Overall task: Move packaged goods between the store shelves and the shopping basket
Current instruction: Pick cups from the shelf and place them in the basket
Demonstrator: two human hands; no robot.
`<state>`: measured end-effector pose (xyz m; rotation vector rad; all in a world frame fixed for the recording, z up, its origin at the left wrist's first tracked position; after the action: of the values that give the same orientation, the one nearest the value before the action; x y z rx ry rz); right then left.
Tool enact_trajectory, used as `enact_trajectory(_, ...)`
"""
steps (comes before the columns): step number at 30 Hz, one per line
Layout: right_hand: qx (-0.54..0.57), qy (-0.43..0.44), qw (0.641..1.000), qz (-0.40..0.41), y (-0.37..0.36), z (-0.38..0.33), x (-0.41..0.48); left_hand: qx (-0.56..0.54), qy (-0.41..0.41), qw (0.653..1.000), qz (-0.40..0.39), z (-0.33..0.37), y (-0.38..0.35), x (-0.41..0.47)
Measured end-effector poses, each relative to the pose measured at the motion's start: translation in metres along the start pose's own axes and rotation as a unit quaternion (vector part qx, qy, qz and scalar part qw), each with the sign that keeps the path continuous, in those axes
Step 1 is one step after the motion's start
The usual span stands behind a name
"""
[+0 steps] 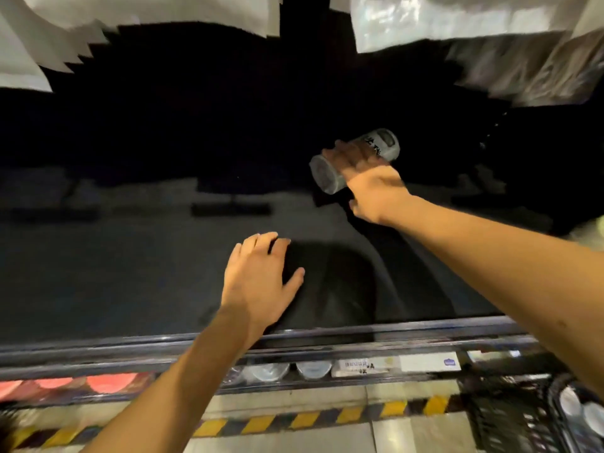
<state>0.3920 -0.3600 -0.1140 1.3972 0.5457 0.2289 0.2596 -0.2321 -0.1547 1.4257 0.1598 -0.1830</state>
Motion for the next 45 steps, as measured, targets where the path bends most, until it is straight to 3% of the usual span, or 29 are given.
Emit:
enact_trajectory(3, -0.014, -0.014, 0.999, 0.033, -0.005, 0.003, 0.013, -0.02, 0.01, 1.0, 0.004, -0.003, -0.004, 0.001)
enact_trajectory(8, -0.02, -0.032, 0.981, 0.19, 0.002, -0.001, 0.015, -0.04, 0.01, 0.999, 0.011, -0.003, -0.002, -0.001)
enact_trajectory(16, -0.005, -0.057, 0.983, 0.173, -0.002, 0.0, -0.012, -0.045, 0.008, 0.999, -0.012, -0.001, -0.001, -0.003)
enact_trajectory(20, 0.128, -0.036, 0.96, 0.246, 0.016, 0.005, -0.06, -0.092, 0.016, 0.994, -0.057, 0.005, 0.005, -0.007)
enact_trajectory(24, 0.359, -0.06, 0.89, 0.274, 0.034, 0.02, -0.119, -0.101, 0.0, 0.993, -0.056, 0.027, 0.036, -0.024)
enact_trajectory(26, 0.416, -0.076, 0.863, 0.275, 0.041, 0.024, -0.148, -0.083, -0.012, 0.995, -0.047, 0.038, 0.056, -0.038)
enact_trajectory(32, 0.448, -0.113, 0.844, 0.271, 0.08, 0.047, -0.25, -0.042, -0.081, 0.993, -0.071, 0.105, 0.127, -0.083)
enact_trajectory(36, 0.453, -0.14, 0.846, 0.244, 0.104, 0.071, -0.325, -0.025, -0.146, 0.988, -0.047, 0.173, 0.163, -0.12)
enact_trajectory(41, 0.473, -0.181, 0.828, 0.241, 0.102, 0.098, -0.43, -0.003, -0.212, 0.976, -0.042, 0.258, 0.173, -0.176)
enact_trajectory(45, 0.503, -0.23, 0.787, 0.274, 0.087, 0.122, -0.52, 0.025, -0.255, 0.965, -0.051, 0.321, 0.158, -0.223)
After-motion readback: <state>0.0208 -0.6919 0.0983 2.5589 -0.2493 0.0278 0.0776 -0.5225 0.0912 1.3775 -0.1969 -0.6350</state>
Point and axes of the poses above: each hand's wrist, its own x-axis towards the middle knuckle, its own y-axis out of the back of the hand, z = x × y, the point moved 9 cm from there along x, towards the middle knuckle, and after that the axes turned 10 degrees about -z, right-handed, at the moved point
